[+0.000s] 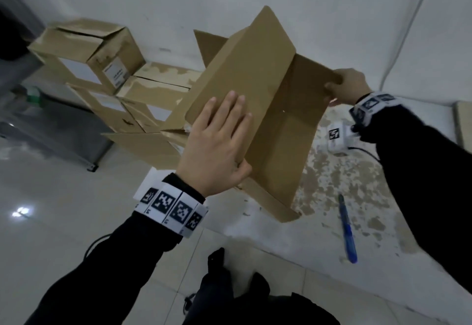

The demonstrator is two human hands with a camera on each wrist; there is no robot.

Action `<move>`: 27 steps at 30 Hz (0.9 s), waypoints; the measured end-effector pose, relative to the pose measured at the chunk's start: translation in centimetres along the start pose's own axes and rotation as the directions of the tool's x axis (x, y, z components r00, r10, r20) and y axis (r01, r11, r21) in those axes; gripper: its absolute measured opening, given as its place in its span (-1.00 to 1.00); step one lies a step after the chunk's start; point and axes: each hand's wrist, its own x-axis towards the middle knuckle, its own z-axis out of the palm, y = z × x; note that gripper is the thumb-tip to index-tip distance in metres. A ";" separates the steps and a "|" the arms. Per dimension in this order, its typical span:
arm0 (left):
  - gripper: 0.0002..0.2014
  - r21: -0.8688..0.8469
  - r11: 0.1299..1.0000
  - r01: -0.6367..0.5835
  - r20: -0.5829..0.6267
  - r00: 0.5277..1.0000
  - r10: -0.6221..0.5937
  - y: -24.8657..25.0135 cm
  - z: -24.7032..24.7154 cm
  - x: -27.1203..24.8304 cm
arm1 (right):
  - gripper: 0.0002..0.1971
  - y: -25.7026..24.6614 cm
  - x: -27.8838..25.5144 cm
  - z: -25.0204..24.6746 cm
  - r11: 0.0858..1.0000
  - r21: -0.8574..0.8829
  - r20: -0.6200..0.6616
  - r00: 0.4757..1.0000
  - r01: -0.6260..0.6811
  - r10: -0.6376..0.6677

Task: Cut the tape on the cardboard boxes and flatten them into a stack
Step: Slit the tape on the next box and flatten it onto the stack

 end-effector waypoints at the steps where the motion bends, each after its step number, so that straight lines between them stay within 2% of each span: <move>1: -0.27 -0.006 1.000 -0.017 -0.008 1.000 0.017 -0.1 0.1 0.0 | -0.80 1.0 0.1 -0.5 0.999 0.044 -0.043 0.999 -0.017 0.019; 2: -0.28 -0.010 1.000 -0.028 -0.018 0.999 0.028 -0.2 0.3 0.1 | -0.78 1.3 -0.4 -0.7 0.994 0.108 -0.091 0.995 -0.026 0.035; 4: -0.29 -0.010 0.999 -0.037 -0.040 0.999 0.036 -0.4 0.6 0.7 | -0.53 1.5 -2.6 -0.3 0.954 0.301 -0.173 0.982 -0.014 0.069; 5: -0.29 -0.013 0.999 -0.038 -0.053 0.998 0.037 -0.4 0.7 1.2 | -0.44 1.3 -4.7 0.1 0.914 0.405 -0.208 0.976 0.027 0.064; 6: -0.29 -0.016 0.999 -0.041 -0.066 0.997 0.040 -0.4 0.9 1.9 | -0.45 1.0 -7.6 0.8 0.848 0.522 -0.222 0.975 0.092 0.031; 8: -0.29 -0.022 0.998 -0.054 -0.082 0.995 0.052 -0.3 1.5 3.8 | -0.54 0.2 -14.3 3.1 0.649 0.750 -0.113 0.992 0.126 -0.063; 9: -0.28 -0.030 0.998 -0.060 -0.076 0.995 0.057 -0.2 1.8 5.0 | -0.55 0.0 -17.6 4.9 0.602 0.796 0.005 0.994 0.061 -0.108; 10: -0.27 -0.040 0.997 -0.063 -0.061 0.996 0.060 -0.2 2.1 6.2 | -0.54 -0.4 -20.3 6.8 0.620 0.784 0.102 0.985 0.005 -0.137; 11: -0.26 -0.049 0.997 -0.067 -0.030 0.997 0.065 -0.1 2.4 7.5 | -0.54 -0.7 -22.0 8.6 0.683 0.730 0.148 0.982 -0.027 -0.119; 12: -0.24 -0.049 0.996 -0.069 0.016 0.997 0.070 0.0 2.7 8.8 | -0.60 -0.8 -22.7 10.4 0.728 0.685 0.135 0.988 -0.036 -0.078; 13: -0.23 -0.036 0.997 -0.072 0.064 0.995 0.074 0.2 3.1 10.1 | -0.75 -0.8 -22.4 11.9 0.751 0.658 0.072 0.997 -0.060 0.016; 14: -0.21 -0.022 0.996 -0.083 0.101 0.991 0.085 0.3 3.8 11.3 | -0.92 -0.8 -21.6 12.7 0.723 0.685 -0.002 0.991 -0.095 0.132; 16: -0.12 -0.069 0.989 -0.130 0.119 0.983 0.137 0.4 5.4 13.2 | -0.86 -0.9 -19.9 12.7 0.652 0.749 -0.085 0.959 -0.118 0.272; 17: -0.04 -0.103 0.980 -0.170 0.132 0.974 0.183 0.5 6.3 13.8 | -0.85 -0.6 -19.3 12.7 0.651 0.750 -0.120 0.945 -0.114 0.304; 19: 0.07 -0.081 0.954 -0.289 0.219 0.928 0.300 0.9 8.7 14.3 | -0.85 0.5 -18.5 12.8 0.693 0.707 -0.172 0.916 -0.141 0.361; 22: 0.06 0.033 0.890 -0.456 0.352 0.839 0.416 2.0 13.0 14.6 | -0.75 2.4 -17.4 13.1 0.742 0.618 -0.177 0.874 -0.260 0.453; 25: 0.00 -0.032 0.872 -0.489 0.443 0.775 0.451 3.4 16.3 14.3 | -0.58 4.9 -15.6 14.6 0.758 0.515 -0.130 0.837 -0.401 0.531; 27: -0.06 -0.051 0.884 -0.466 0.470 0.769 0.433 4.0 17.7 14.0 | -0.49 6.2 -14.6 15.6 0.747 0.424 -0.091 0.797 -0.512 0.597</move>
